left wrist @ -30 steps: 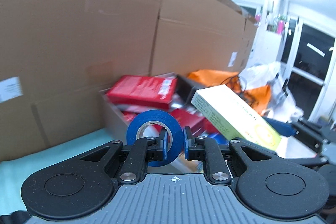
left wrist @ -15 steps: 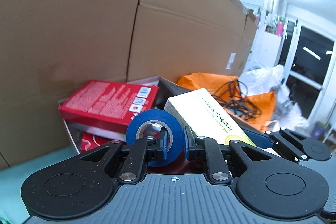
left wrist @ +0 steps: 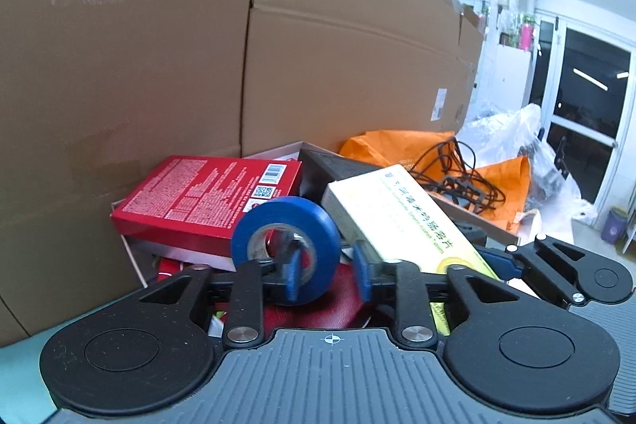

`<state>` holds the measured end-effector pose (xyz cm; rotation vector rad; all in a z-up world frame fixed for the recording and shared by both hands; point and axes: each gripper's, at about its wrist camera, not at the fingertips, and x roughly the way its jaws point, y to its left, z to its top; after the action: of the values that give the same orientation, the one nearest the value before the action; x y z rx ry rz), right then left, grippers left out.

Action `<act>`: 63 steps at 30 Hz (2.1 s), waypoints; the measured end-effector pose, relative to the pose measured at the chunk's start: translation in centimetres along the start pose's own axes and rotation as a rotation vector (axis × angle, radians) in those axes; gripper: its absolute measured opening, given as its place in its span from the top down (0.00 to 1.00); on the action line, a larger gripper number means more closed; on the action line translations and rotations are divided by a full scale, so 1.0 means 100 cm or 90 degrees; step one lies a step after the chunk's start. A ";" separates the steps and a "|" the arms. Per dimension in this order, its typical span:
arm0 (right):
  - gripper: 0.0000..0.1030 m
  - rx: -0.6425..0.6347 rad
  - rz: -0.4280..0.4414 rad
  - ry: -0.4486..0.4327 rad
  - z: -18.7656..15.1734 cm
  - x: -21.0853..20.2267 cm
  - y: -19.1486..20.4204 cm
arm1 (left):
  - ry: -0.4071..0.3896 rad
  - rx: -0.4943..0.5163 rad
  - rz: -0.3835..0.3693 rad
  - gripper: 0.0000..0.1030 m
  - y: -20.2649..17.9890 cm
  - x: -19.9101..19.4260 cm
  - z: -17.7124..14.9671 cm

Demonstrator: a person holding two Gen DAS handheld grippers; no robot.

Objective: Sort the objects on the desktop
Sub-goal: 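Open both grippers to drop the tape and yellow box into the box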

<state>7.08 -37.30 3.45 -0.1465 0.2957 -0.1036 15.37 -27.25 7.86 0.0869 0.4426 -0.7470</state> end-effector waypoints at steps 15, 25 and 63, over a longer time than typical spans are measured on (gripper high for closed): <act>0.04 0.016 -0.018 -0.024 -0.004 -0.027 0.000 | -0.049 -0.008 -0.030 0.00 0.006 -0.031 -0.008; 0.03 0.013 -0.012 -0.043 0.000 -0.037 0.001 | -0.076 0.005 -0.040 0.00 0.004 -0.044 0.010; 0.00 0.045 -0.077 0.091 -0.015 -0.155 0.022 | -0.003 -0.011 0.155 0.00 -0.068 -0.163 -0.085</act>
<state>-7.96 -33.40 6.02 -0.0866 0.4252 -0.2455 -2.75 -19.88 7.50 0.1212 0.4252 -0.5037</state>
